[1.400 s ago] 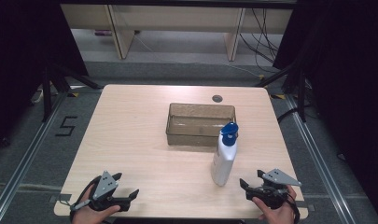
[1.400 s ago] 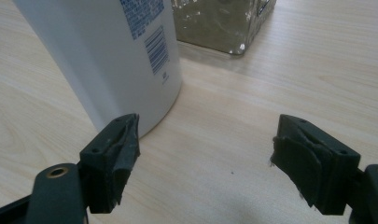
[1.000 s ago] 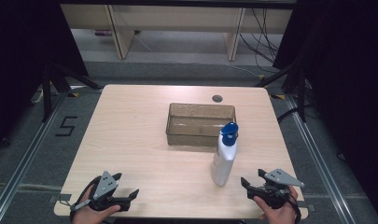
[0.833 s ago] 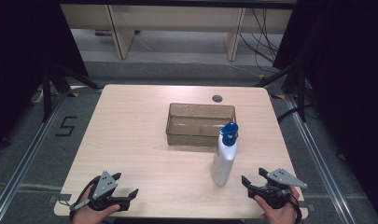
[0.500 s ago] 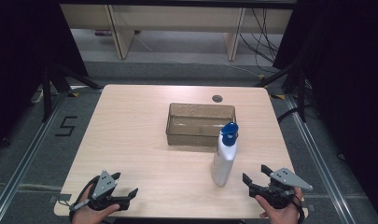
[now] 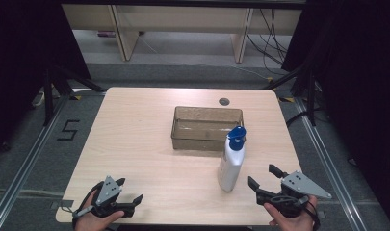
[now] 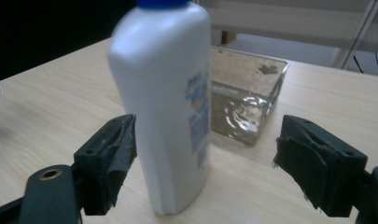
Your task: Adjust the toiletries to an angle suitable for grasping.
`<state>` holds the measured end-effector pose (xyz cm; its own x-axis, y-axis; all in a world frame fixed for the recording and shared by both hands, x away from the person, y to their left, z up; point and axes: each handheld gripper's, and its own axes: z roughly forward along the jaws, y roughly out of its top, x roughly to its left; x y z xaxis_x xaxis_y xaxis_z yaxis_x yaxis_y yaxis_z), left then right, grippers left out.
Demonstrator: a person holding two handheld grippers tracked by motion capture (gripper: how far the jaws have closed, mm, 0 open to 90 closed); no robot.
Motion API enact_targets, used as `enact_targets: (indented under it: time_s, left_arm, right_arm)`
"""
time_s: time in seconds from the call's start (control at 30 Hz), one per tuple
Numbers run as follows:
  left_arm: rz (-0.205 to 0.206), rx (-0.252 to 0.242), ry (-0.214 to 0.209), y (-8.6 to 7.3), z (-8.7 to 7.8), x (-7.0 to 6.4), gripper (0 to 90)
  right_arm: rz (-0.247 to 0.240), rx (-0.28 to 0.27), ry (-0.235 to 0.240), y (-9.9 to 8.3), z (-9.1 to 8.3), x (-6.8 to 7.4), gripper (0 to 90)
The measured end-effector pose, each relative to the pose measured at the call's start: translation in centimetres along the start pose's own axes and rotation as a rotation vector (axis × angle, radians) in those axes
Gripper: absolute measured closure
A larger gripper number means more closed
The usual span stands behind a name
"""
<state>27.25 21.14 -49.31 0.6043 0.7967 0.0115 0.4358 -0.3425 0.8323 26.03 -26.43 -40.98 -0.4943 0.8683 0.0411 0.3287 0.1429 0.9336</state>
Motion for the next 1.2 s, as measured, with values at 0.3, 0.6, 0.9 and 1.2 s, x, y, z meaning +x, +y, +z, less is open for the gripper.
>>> enact_targets:
  time_s: [0.3, 0.6, 0.9, 1.2]
  left_arm:
    - [0.006, 0.0, -0.003, 0.0, 0.1, -0.1, 15.7]
    - [0.007, 0.001, -0.001, 0.0, 0.1, -0.1, 15.7]
    - [0.025, 0.014, -0.001, 0.0, 0.0, 0.0, 15.9]
    - [0.015, 0.008, -0.003, 0.0, 0.1, -0.1, 15.8]
  right_arm:
    - [-0.086, -0.012, 0.026, 2.6, 0.0, 0.6, 21.9]
    - [-0.096, -0.052, 0.043, 5.4, 1.8, 1.1, 23.2]
    - [-0.093, -0.071, 0.069, 6.6, 2.7, 1.2, 25.0]
    - [-0.117, -0.094, 0.039, 7.6, 3.1, 0.9, 25.5]
